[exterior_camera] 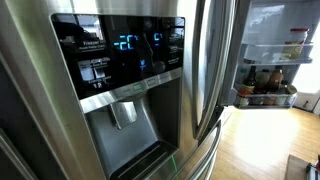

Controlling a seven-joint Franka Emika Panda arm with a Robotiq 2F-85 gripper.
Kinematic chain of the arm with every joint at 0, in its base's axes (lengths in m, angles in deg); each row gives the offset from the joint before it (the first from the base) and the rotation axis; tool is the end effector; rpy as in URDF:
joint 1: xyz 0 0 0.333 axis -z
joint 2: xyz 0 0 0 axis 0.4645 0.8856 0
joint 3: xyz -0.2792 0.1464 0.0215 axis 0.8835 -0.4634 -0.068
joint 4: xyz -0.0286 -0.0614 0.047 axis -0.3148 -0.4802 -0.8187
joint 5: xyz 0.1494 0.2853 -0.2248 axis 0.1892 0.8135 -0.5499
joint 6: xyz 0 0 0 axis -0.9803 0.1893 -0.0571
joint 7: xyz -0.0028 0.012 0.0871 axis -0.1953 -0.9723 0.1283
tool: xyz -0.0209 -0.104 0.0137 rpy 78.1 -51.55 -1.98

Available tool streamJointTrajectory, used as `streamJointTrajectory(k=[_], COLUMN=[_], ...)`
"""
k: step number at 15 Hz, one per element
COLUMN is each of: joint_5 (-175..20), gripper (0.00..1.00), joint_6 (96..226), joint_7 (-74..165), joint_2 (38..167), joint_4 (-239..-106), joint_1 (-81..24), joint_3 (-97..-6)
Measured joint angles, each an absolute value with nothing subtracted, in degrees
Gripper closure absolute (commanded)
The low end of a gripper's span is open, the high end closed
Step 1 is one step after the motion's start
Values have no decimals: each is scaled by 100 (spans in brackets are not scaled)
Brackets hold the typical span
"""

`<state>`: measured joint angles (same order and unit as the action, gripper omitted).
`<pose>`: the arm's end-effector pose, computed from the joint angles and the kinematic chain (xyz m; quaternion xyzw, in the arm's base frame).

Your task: Move the green bottle to the top compartment of the fridge door

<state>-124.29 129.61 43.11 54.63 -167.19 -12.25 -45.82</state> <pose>0.2306 -0.2254 0.9389 0.8069 -0.2737 0.2862 0.4383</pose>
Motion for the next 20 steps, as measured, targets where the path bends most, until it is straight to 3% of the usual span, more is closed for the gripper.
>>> streamJointTrajectory(k=[18,19,20], joint_5=[-12397,-12336,-12277], gripper=[100,74,73], joint_6=[13684,13726,13745], joint_7=[4563,4571,4572], joint_2=[5449,5447,5441], joint_4=[-16919,-16915,-16907], joint_1=[-1273,-1273,-1273], joint_3=[-4349,-4312,-4294])
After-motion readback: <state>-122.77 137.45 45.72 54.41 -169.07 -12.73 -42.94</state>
